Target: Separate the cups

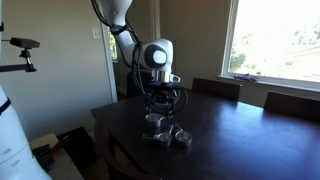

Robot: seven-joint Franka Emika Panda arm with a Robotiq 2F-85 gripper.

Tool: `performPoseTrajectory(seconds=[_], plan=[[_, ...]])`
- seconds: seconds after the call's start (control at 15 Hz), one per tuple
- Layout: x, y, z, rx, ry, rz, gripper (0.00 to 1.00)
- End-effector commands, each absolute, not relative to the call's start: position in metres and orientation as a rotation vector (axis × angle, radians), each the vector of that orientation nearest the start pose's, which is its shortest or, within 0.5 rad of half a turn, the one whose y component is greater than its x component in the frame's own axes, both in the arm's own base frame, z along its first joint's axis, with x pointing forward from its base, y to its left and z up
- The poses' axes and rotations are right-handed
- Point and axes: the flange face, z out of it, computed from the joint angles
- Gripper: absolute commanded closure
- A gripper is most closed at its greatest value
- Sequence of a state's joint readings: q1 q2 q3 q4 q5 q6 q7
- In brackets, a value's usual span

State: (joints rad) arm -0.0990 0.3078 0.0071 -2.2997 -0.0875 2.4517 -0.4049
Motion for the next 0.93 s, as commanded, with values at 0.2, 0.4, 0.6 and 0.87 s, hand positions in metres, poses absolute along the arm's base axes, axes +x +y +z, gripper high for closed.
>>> performPoseTrajectory(seconds=[0.2,0.4,0.6,0.87], plan=[[0.509,-0.068,0.19,-3.064,-0.516,0.21,0.0],[0.516,-0.07,0.176,-3.07,-0.516,0.222,0.0],[0.52,-0.07,0.169,-3.071,-0.531,0.258,0.0],[0.521,-0.068,0.164,-3.064,-0.526,0.265,0.0]])
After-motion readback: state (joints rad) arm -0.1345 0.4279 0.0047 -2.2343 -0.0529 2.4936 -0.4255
